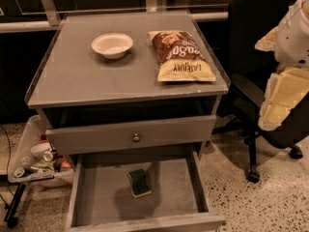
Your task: Pick sponge from middle drawer and place on counter
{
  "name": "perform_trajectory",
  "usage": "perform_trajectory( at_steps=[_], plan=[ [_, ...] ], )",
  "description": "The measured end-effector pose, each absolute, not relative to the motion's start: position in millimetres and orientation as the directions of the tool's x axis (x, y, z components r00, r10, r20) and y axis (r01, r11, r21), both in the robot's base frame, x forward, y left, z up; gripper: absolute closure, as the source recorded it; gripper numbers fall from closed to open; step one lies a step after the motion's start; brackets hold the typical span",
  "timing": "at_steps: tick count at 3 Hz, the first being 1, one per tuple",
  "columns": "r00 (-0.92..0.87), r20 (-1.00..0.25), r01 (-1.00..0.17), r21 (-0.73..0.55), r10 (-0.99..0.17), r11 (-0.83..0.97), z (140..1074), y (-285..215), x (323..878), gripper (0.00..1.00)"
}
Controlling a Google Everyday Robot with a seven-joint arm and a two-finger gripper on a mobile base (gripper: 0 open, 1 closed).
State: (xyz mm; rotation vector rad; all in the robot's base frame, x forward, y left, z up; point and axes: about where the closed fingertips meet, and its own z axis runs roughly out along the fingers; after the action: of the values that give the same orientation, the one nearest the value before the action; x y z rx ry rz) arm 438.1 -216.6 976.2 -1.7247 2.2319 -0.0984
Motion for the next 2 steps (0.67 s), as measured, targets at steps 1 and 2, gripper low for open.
perform_trajectory(
  at_steps=[1,2],
  plan=[
    [-0.221,-0.207,-0.931,-0.246,-0.953,0.270,976,-217,438,0.00],
    [-0.236,-0.213,-0.931,-0.230,-0.948,0.284,962,-211,433,0.00]
  ],
)
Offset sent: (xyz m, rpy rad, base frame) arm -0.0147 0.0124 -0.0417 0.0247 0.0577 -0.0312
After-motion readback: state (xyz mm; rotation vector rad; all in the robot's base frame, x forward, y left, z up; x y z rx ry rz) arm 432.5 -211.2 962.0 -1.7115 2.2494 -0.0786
